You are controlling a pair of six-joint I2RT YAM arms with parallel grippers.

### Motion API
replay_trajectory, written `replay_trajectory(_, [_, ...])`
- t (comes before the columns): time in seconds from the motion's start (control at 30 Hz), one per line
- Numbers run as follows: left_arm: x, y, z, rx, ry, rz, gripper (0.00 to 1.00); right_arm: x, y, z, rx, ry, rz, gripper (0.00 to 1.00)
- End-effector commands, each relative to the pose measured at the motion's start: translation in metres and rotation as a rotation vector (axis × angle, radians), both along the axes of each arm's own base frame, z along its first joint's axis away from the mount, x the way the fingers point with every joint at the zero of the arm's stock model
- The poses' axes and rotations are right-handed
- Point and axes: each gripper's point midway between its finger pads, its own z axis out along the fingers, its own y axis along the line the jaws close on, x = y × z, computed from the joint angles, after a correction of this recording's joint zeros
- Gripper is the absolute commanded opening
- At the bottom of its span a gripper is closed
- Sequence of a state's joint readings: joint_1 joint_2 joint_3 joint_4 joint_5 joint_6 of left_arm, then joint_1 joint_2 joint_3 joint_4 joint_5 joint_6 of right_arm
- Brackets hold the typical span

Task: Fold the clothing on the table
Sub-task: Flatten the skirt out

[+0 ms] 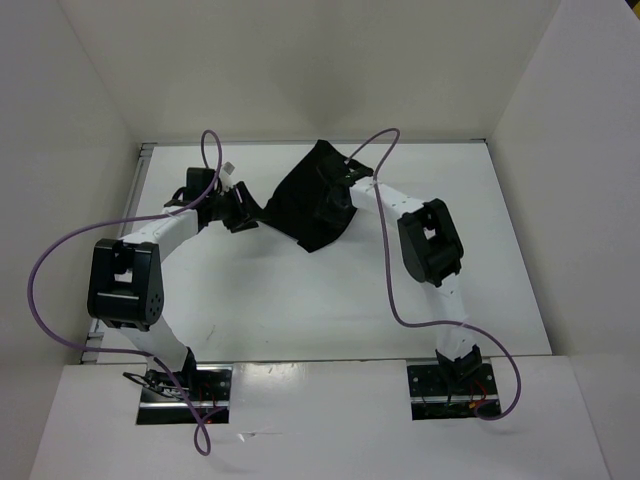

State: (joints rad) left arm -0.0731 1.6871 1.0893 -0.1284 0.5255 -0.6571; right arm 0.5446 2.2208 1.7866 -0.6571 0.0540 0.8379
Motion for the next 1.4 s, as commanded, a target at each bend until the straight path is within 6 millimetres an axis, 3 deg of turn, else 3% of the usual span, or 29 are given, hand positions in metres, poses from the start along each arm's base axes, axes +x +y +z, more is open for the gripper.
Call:
replay_trajectory(0.0, [-0.003,-0.002,-0.004,-0.006,-0.003,-0.024,0.58,-0.010,-0.005,-0.015,-0.048,0.038,-0.008,0.46])
replay_trajectory(0.13, [-0.003,-0.002,-0.004,-0.006,-0.003,-0.024,0.58,-0.014,-0.007,-0.024,-0.057,0.052,-0.008,0.31])
replay_trajectory(0.17, [-0.003,-0.002,-0.004,-0.006,-0.003,-0.024,0.58,-0.014,-0.007,-0.024,-0.057,0.052,-0.008,0.14])
replay_trajectory(0.2, [-0.001,-0.003,-0.003,-0.007,-0.012,-0.024,0.58,-0.015,-0.005,-0.024,-0.066,0.047,-0.003,0.05])
replay_trajectory(0.27, [-0.004,-0.002,-0.006,-0.006,-0.003,-0.024,0.58,-0.011,-0.008,-0.012,-0.077,0.015,-0.004,0.00])
replay_trajectory(0.4, [-0.004,-0.002,-0.006,-0.006,-0.003,-0.024,0.58,-0.004,0.000,0.046,-0.084,-0.110,0.013,0.00])
replay_trajectory(0.43, [-0.004,-0.002,-0.006,-0.006,-0.003,-0.024,0.58,-0.002,0.007,0.076,-0.067,-0.170,0.029,0.00])
replay_trajectory(0.53, [-0.004,-0.003,-0.006,-0.011,0.002,-0.018,0.58,0.000,0.011,0.128,-0.049,-0.266,0.058,0.00])
replay_trajectory(0.6, [-0.004,-0.003,-0.006,-0.011,0.002,-0.018,0.58,-0.003,0.020,0.151,-0.025,-0.293,0.094,0.00])
replay_trajectory(0.67, [-0.004,-0.003,-0.009,-0.011,0.011,-0.018,0.58,-0.003,0.023,0.162,-0.008,-0.306,0.110,0.00])
replay_trajectory(0.8, [-0.004,-0.006,-0.006,-0.028,0.003,-0.034,0.58,-0.006,0.020,0.152,-0.027,-0.288,0.121,0.00])
replay_trajectory(0.9, [-0.010,-0.022,0.005,-0.121,-0.056,-0.144,0.58,-0.012,0.020,0.133,-0.032,-0.247,0.136,0.00])
replay_trajectory(1.03, [-0.023,-0.039,0.012,-0.166,-0.073,-0.248,0.49,-0.016,0.029,0.110,-0.004,-0.207,0.156,0.00])
replay_trajectory(1.17, [-0.043,-0.053,0.029,-0.256,-0.094,-0.357,0.48,-0.016,0.030,0.093,-0.013,-0.178,0.163,0.00])
replay_trajectory(1.37, [-0.078,-0.075,0.026,-0.274,-0.067,-0.461,0.44,-0.017,0.036,0.083,0.002,-0.156,0.179,0.00])
